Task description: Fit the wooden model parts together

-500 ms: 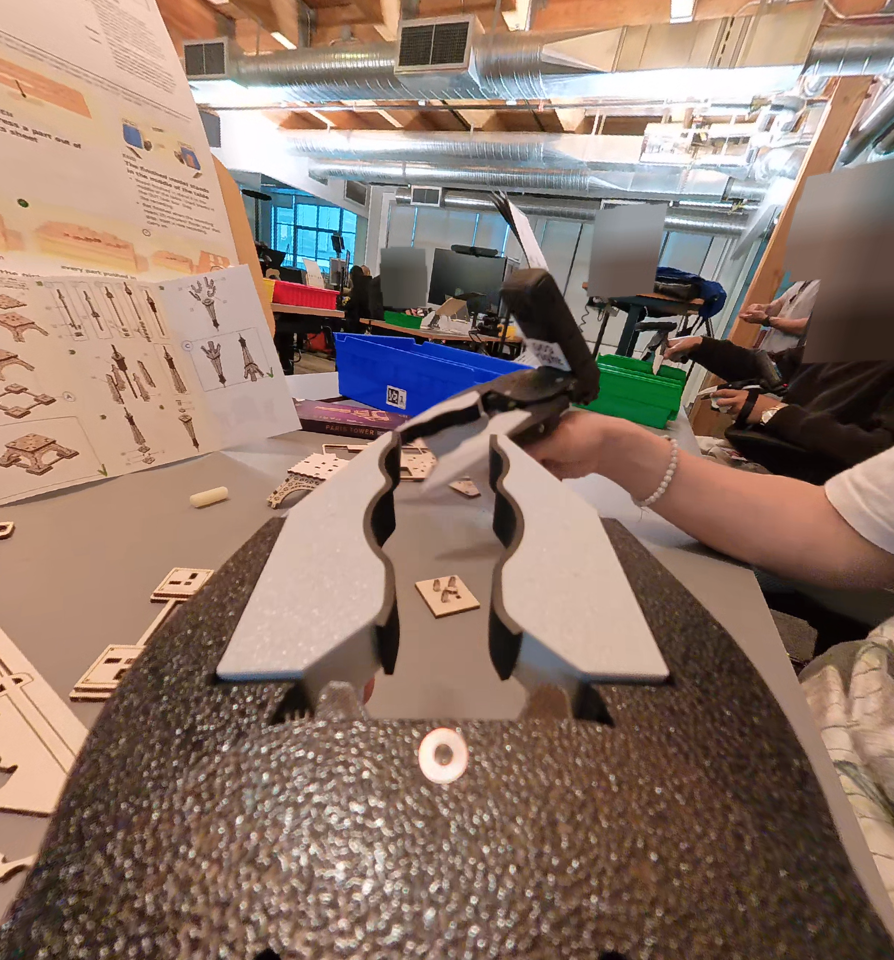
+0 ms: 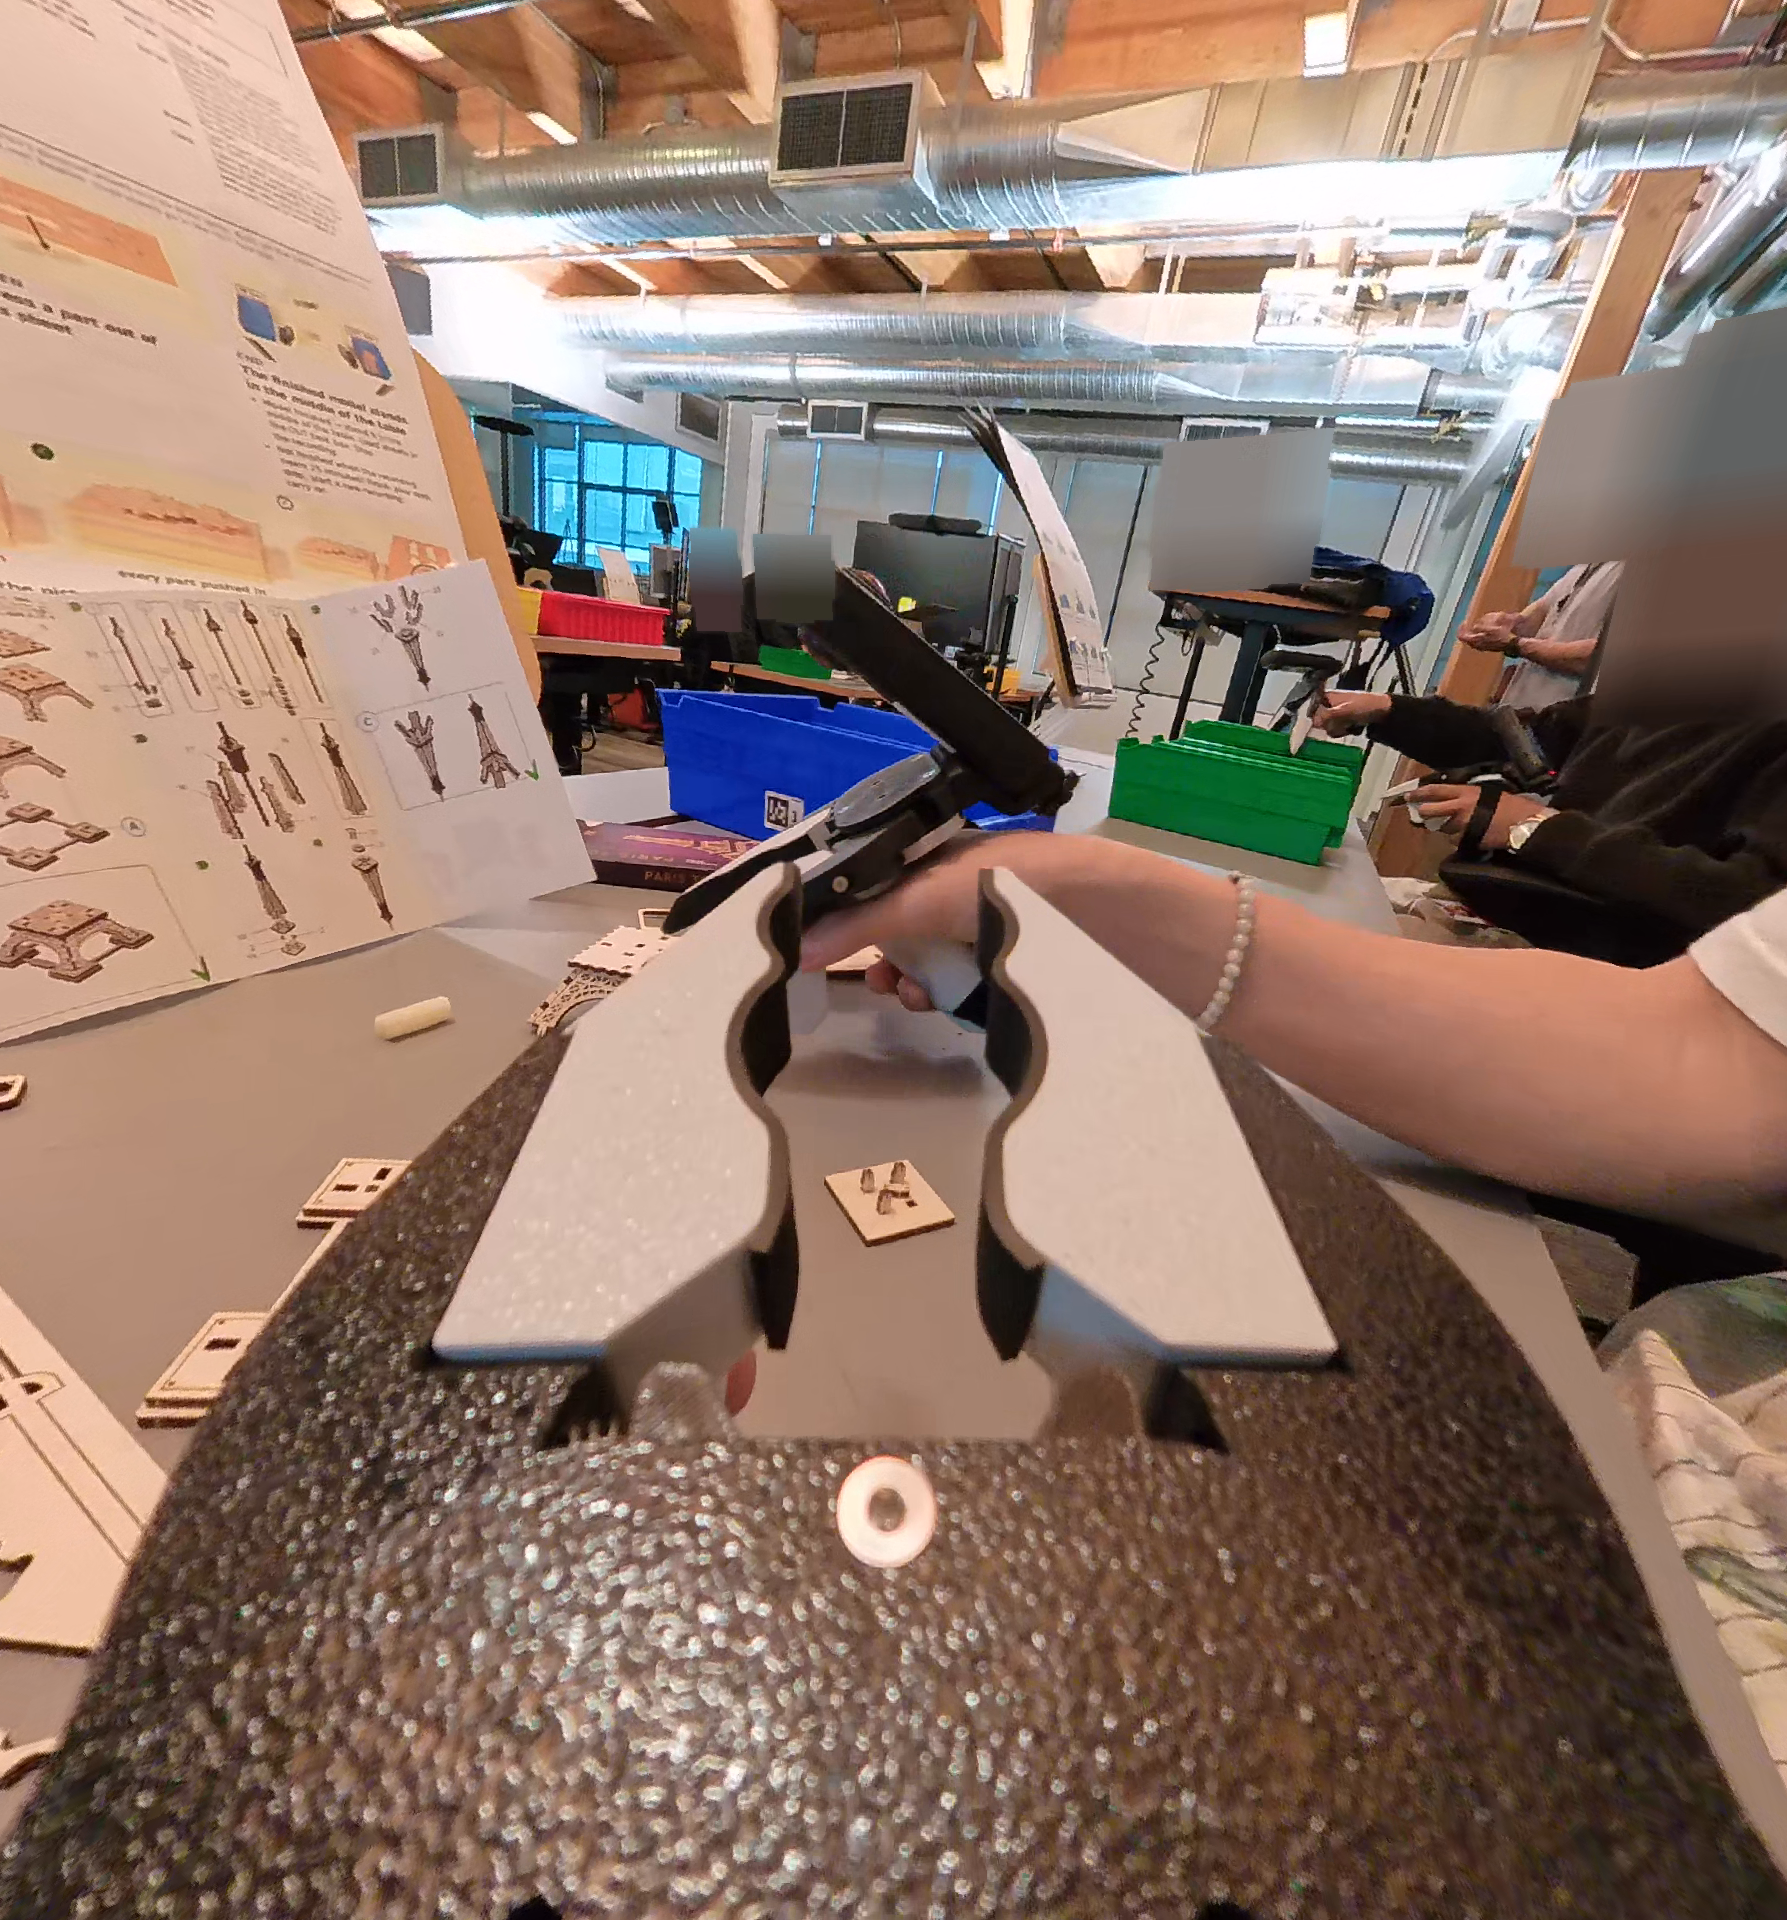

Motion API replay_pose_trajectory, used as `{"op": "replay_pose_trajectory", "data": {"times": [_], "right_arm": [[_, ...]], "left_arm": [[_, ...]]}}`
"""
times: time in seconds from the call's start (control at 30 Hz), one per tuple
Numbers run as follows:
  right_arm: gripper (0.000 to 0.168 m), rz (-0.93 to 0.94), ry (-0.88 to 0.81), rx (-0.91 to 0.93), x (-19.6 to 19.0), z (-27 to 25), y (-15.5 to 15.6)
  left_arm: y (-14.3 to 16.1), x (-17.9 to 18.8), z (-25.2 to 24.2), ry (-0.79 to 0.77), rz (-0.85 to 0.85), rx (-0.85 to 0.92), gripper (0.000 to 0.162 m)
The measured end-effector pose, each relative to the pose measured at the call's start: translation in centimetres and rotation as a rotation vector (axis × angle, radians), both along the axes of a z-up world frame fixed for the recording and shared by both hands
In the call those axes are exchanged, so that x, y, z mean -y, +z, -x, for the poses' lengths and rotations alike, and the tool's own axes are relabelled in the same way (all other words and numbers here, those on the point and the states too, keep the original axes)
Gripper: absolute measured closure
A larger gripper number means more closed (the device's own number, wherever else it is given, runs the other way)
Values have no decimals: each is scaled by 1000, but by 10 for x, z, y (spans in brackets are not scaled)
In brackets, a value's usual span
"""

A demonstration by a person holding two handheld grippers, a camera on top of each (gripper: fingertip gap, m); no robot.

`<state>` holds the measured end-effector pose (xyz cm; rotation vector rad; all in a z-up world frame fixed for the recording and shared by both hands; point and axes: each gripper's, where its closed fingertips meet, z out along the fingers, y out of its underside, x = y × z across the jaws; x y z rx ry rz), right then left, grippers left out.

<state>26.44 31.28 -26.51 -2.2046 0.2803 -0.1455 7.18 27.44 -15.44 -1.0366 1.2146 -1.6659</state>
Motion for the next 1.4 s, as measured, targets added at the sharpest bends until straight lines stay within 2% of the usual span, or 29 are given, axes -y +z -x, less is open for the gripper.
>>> {"op": "replay_pose_trajectory", "data": {"times": [0.07,0.13,0.27,0.77,0.9,1.0,1.07,1.17,1.3,1.4], "right_arm": [[85,7,-9,1,0,-1,-1],[103,0,14,-3,-1,3,-1],[112,-7,11,3,-1,3,-1],[115,-113,19,-12,6,-4,15],[115,-172,22,-70,6,-1,23],[115,-277,39,-202,6,8,41],[115,-361,76,-363,7,20,55],[115,-524,144,-683,12,39,82],[115,-719,230,-1115,28,55,117],[115,-798,330,-1387,42,74,135]], "left_arm": [[0,0,0,-7,8,1,131],[1,0,1,-11,11,3,131],[0,1,1,-12,2,2,131],[0,3,1,-4,-23,1,131],[0,2,1,-1,-17,3,131],[2,1,3,8,-15,18,131],[3,2,4,24,-53,36,131],[3,-7,-1,179,-193,43,129],[16,-23,-15,392,-340,31,106],[30,-22,-39,466,-471,9,85]]}}
